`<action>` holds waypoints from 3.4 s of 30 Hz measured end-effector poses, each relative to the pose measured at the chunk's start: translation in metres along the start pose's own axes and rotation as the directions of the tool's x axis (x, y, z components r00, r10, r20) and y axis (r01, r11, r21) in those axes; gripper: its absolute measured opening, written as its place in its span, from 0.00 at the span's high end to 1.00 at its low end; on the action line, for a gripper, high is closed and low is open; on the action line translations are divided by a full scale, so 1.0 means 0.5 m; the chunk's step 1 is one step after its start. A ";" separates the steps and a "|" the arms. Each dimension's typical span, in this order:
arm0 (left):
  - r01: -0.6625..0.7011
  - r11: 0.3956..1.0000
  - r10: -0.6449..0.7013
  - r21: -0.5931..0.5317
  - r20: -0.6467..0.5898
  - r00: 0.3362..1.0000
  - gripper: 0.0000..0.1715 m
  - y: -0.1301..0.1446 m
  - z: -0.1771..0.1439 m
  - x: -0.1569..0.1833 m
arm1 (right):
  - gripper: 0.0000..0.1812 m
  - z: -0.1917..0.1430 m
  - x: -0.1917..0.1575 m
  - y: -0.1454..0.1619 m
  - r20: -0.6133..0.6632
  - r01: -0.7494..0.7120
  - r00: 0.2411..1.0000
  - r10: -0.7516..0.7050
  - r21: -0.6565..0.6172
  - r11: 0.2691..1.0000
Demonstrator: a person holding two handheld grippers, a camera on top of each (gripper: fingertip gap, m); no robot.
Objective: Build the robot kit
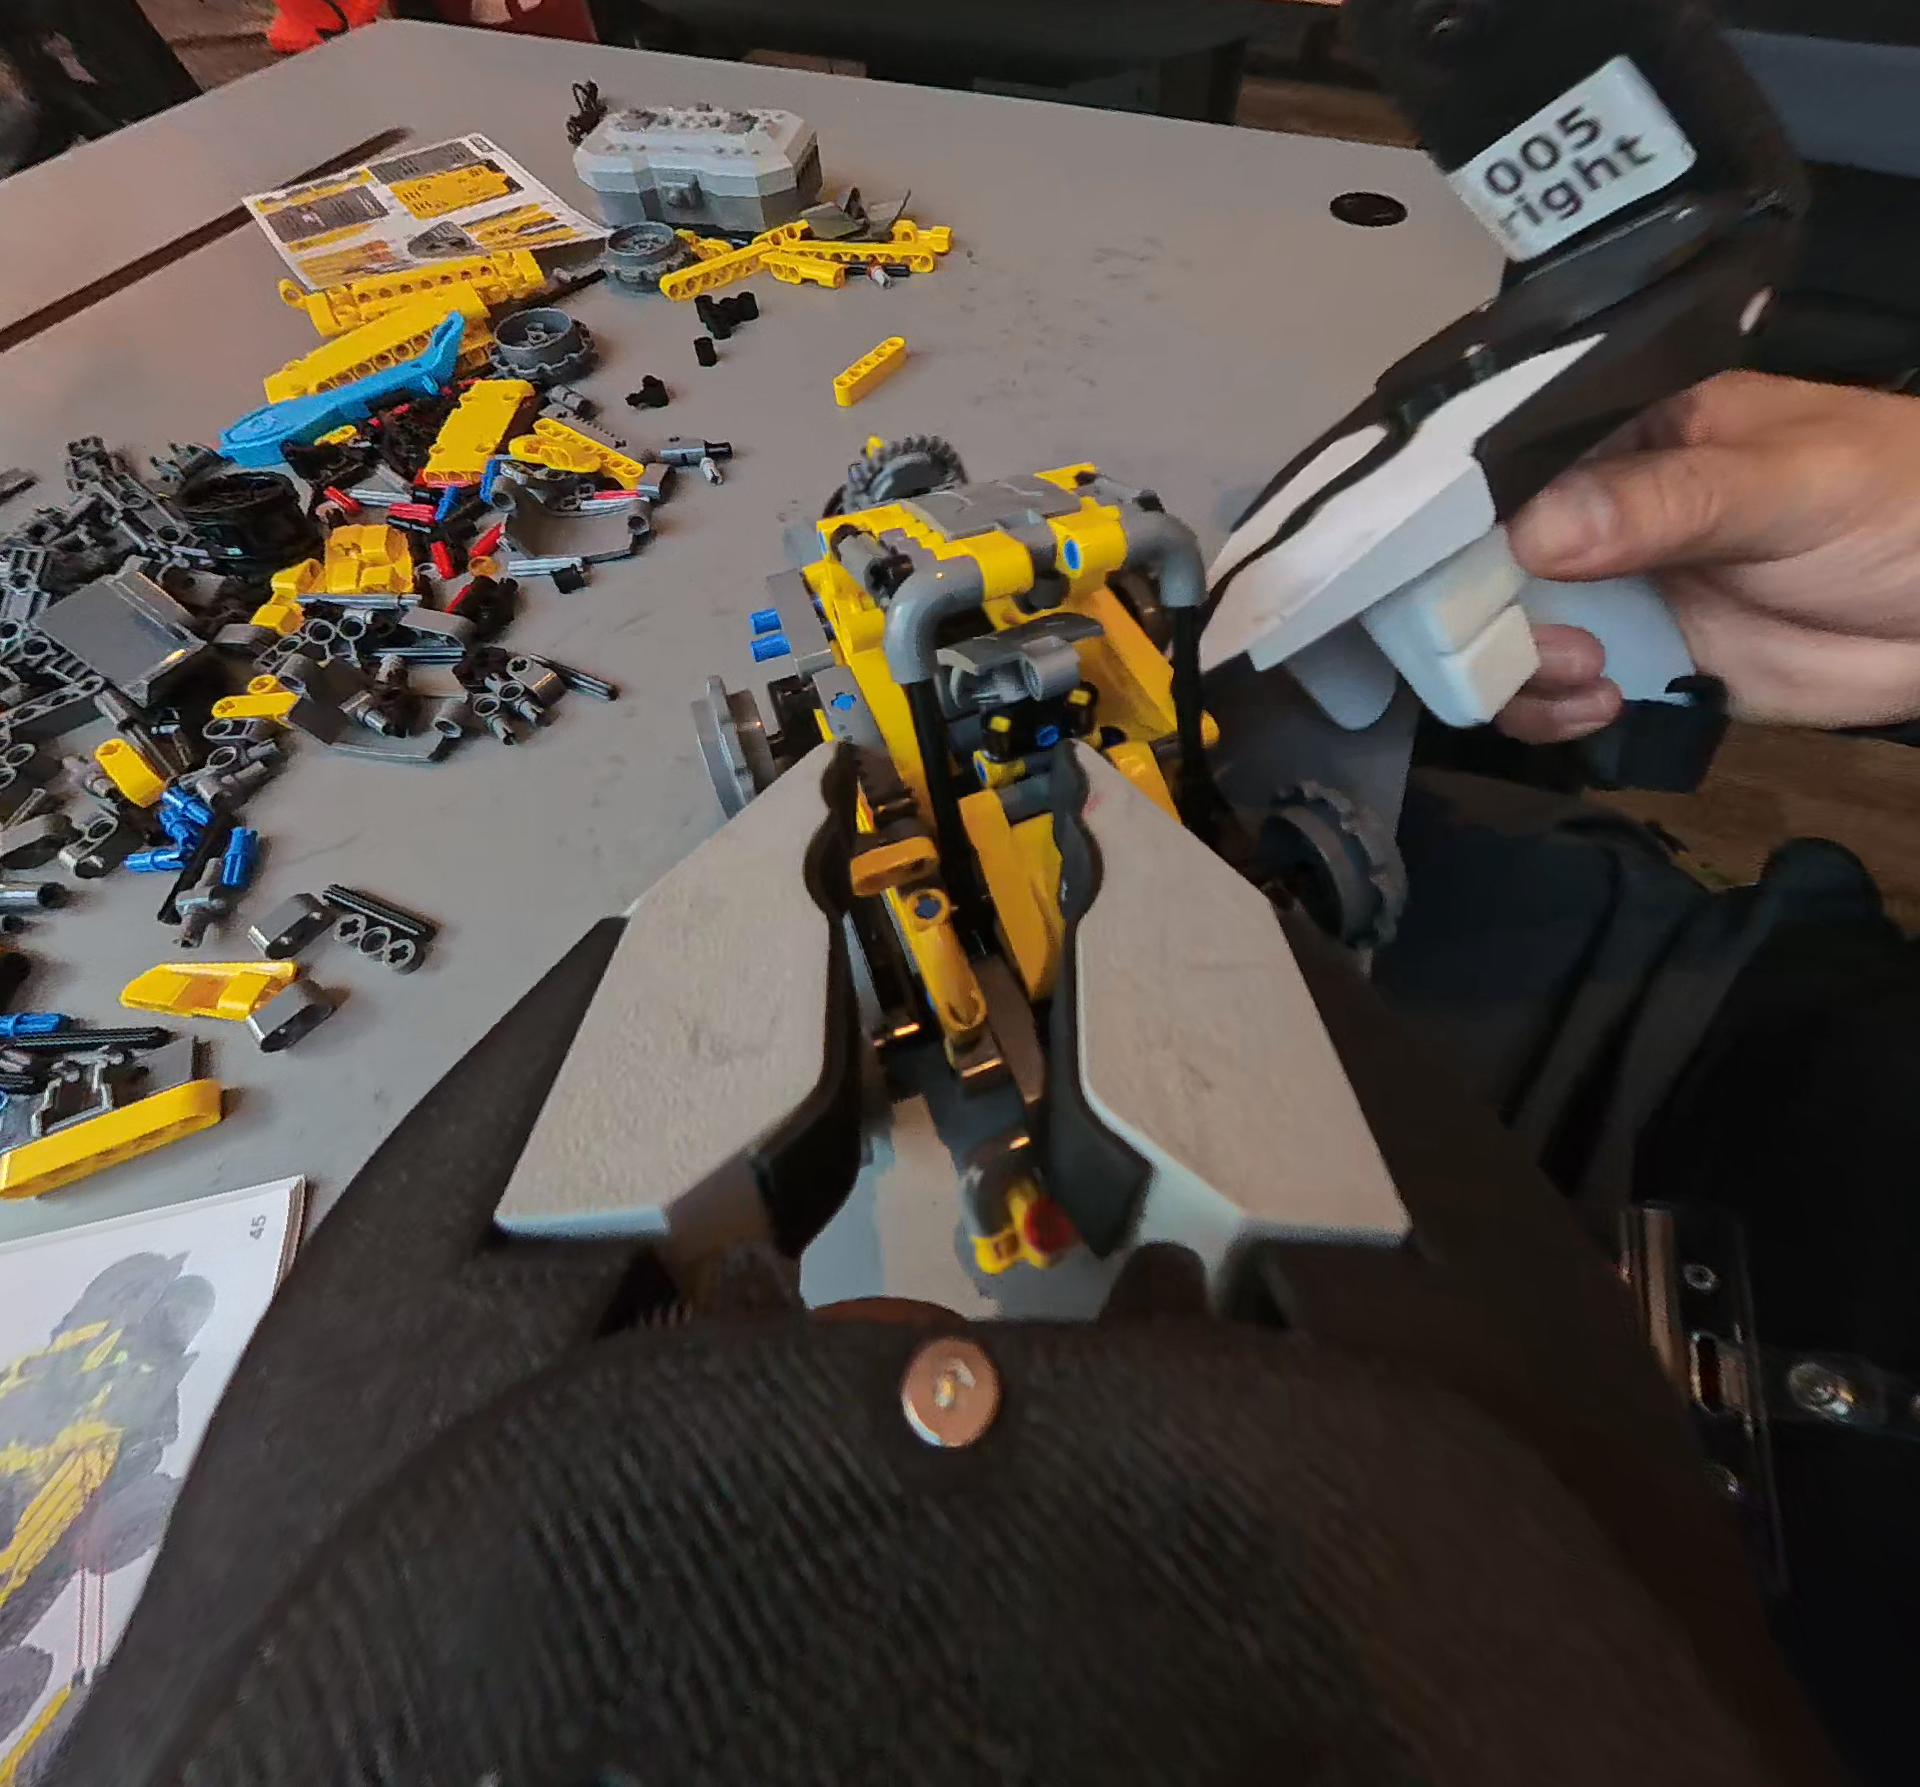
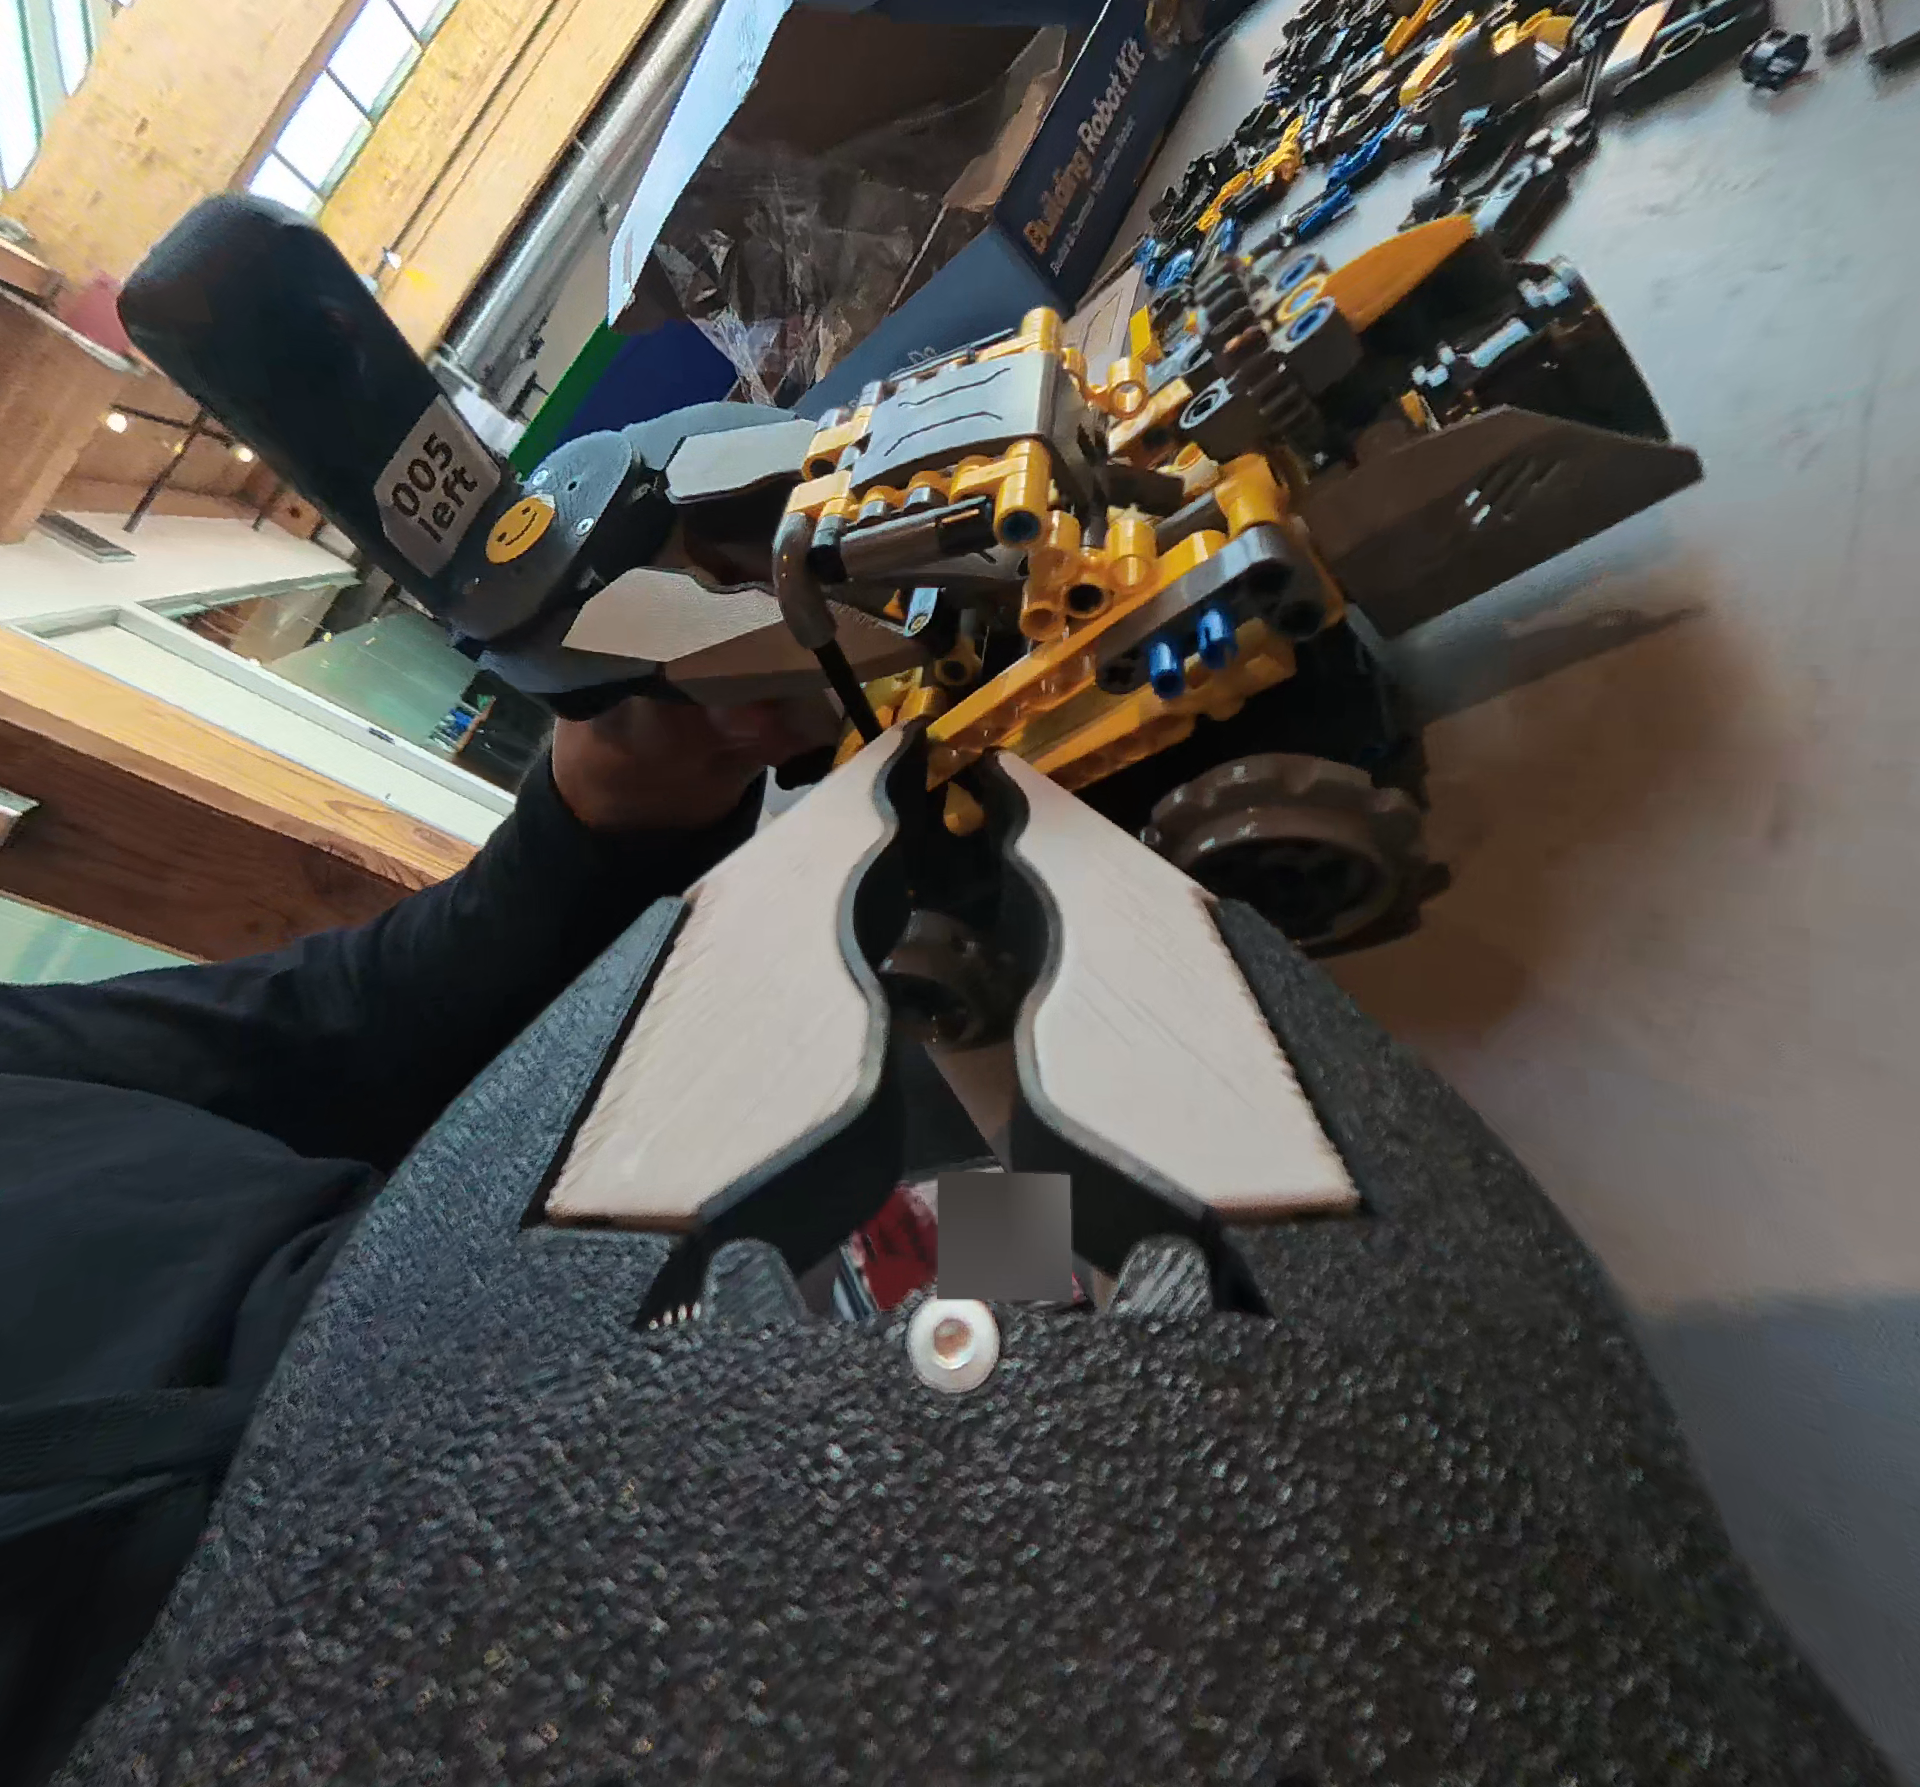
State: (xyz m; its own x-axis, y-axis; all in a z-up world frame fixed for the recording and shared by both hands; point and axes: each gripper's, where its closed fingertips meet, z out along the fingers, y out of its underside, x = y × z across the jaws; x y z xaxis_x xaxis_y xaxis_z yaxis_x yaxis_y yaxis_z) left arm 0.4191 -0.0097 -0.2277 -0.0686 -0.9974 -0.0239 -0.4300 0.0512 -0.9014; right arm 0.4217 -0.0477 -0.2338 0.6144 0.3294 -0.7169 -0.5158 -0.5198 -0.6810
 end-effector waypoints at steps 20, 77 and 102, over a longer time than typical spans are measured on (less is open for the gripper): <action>0.003 0.996 -0.011 -0.090 -0.097 0.995 0.75 0.009 -0.001 0.007 | 0.93 -0.001 0.001 -0.001 0.066 -0.023 0.998 0.026 -0.040 0.999; -0.008 0.988 -0.004 -0.153 -0.082 0.997 0.64 0.013 -0.005 0.026 | 0.94 0.002 0.002 -0.002 0.092 0.003 0.996 0.002 -0.046 0.999; -0.368 0.890 0.321 -0.271 -0.203 0.925 0.85 0.007 -0.007 0.003 | 0.95 0.007 0.002 -0.001 0.124 -0.023 0.992 0.035 -0.093 0.995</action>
State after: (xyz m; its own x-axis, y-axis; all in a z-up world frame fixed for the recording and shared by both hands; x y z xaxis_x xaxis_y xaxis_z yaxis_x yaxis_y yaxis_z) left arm 0.4145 -0.0109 -0.2295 -0.3839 -0.8958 -0.2239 -0.6008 0.4265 -0.6761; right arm 0.4205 -0.0442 -0.2344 0.5173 0.4067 -0.7530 -0.4722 -0.5982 -0.6475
